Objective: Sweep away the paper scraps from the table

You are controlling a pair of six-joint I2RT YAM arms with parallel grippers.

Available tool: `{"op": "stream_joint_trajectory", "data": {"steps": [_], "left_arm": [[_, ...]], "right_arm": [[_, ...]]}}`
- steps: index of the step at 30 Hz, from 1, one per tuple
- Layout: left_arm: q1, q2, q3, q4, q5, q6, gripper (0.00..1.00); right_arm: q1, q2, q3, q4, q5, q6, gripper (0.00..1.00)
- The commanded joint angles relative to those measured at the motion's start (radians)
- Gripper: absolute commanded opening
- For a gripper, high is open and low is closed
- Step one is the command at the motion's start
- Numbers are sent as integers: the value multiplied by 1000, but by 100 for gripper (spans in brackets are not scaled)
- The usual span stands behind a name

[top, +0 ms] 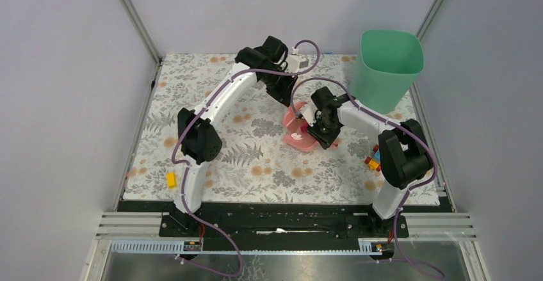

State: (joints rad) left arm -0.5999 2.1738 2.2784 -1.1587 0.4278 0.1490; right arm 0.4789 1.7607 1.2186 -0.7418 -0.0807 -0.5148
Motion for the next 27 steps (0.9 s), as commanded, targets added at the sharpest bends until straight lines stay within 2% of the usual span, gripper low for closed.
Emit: {"op": "stream_joint_trajectory", "data": {"steps": [1, 9, 15, 18, 22, 24, 27], "left_arm": [[32, -100, 18, 42, 53, -19, 0], [167, -154, -63, 82, -58, -13, 0], [189, -183, -240, 108, -183, 34, 0], [203, -206, -300, 141, -198, 0, 0], [239, -211, -303, 154, -264, 28, 0], [290, -225, -321, 177, -243, 16, 0], [360, -246, -335, 191, -117, -43, 0]], "right_arm": [[12, -34, -23, -3, -45, 13, 0], [12, -48, -31, 23, -71, 36, 0], [11, -45, -25, 47, -63, 49, 0], [11, -99, -22, 81, -60, 61, 0], [10, -177, -32, 86, -87, 59, 0], [10, -229, -52, 88, -107, 55, 0], [10, -293, -37, 55, -117, 49, 0]]}}
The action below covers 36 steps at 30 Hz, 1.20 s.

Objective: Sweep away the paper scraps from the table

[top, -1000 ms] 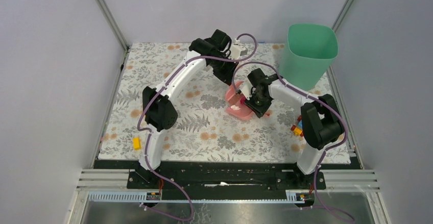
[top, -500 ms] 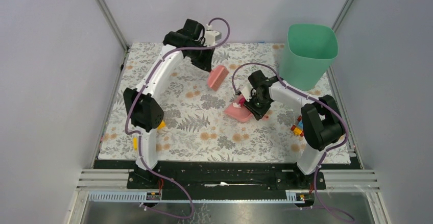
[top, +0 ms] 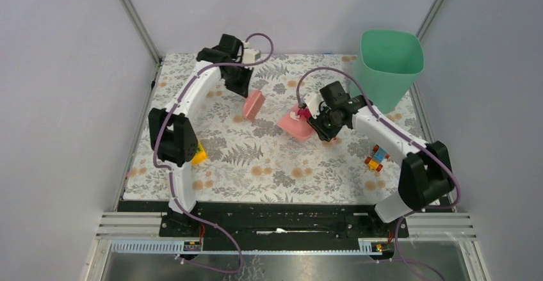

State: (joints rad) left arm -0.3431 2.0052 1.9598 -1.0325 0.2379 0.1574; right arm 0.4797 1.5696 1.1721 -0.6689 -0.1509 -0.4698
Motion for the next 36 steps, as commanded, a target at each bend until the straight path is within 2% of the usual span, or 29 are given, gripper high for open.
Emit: {"op": "stream_joint_trajectory", "data": {"steps": [1, 8, 18, 20, 23, 30, 34, 36], "left_arm": [[120, -94, -27, 74, 107, -69, 0], [138, -150, -59, 149, 201, -127, 0], [138, -224, -120, 166, 262, -144, 0], [136, -245, -147, 167, 297, -144, 0], [132, -273, -193, 167, 335, -138, 0], [118, -336, -260, 170, 310, -114, 0], [105, -354, -271, 168, 316, -106, 0], [99, -359, -272, 167, 318, -102, 0]], "right_arm": [[10, -117, 44, -58, -42, 1, 0], [9, -195, 249, -209, -16, -27, 0], [-29, -199, 447, -354, 143, -42, 0], [-67, -184, 501, -356, 199, -43, 0], [-171, -132, 619, -372, 204, -51, 0], [-400, 26, 899, -476, 172, -95, 0], [-496, 104, 993, -503, 225, -128, 0], [-525, 144, 1034, -500, 299, -165, 0]]}}
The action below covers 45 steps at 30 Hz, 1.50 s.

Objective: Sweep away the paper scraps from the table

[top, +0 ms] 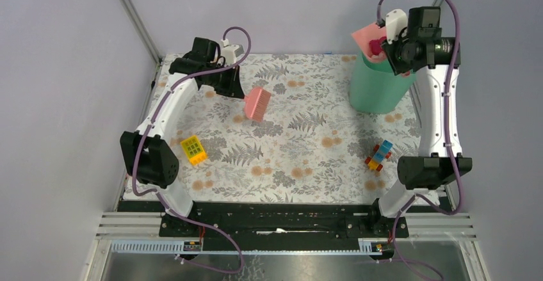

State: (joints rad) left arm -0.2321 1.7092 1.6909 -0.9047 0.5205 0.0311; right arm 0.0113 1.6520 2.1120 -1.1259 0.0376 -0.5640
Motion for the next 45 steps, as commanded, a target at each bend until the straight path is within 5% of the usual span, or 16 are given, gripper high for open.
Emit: {"op": "stream_joint_trajectory", "data": {"steps": [1, 9, 17, 24, 36, 45], "left_arm": [[-14, -64, -3, 38, 36, 24, 0], [-16, -71, -6, 38, 54, 22, 0], [-20, -63, 7, 38, 52, 24, 0], [-26, -68, 5, 38, 52, 29, 0], [-26, -77, -11, 38, 41, 31, 0], [-27, -76, -24, 36, 32, 30, 0]], "right_arm": [[-63, 81, 113, -39, 156, -113, 0], [-106, 147, 170, 83, 404, -500, 0], [-111, 35, -74, 318, 495, -996, 0], [-111, -6, -168, 428, 532, -1174, 0], [-117, -9, -107, 437, 485, -1014, 0], [-114, -38, 33, 235, 113, -631, 0]]}}
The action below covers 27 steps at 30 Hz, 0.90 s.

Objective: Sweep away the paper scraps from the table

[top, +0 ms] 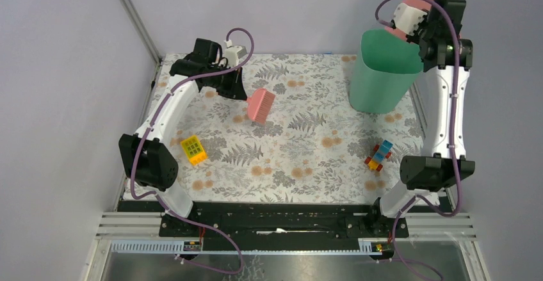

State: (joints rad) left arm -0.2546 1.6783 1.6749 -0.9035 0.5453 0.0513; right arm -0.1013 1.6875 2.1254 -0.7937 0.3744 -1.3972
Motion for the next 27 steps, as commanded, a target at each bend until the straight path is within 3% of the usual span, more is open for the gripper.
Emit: {"op": "stream_joint_trajectory", "data": {"steps": [1, 5, 6, 13, 18, 23, 27], "left_arm": [[-5, -45, -10, 35, 8, 8, 0], [-3, -40, -15, 33, 18, -6, 0], [-3, -38, -26, 26, 35, -22, 0], [16, -65, -145, 12, 231, -119, 0], [69, -111, -340, 15, 372, -209, 0], [83, -151, -507, 49, 315, -275, 1], [86, -164, -621, 65, 323, -311, 7]], "right_arm": [[2, -113, -35, -96, -288, 222, 0], [73, -251, -290, -87, -490, 263, 0], [225, -346, -469, -100, -524, 231, 0], [474, -504, -853, -176, -554, 174, 1], [515, -500, -1020, -203, -550, 167, 1], [553, -449, -1157, -194, -544, 177, 4], [601, -395, -1203, -144, -556, 276, 8]]}}
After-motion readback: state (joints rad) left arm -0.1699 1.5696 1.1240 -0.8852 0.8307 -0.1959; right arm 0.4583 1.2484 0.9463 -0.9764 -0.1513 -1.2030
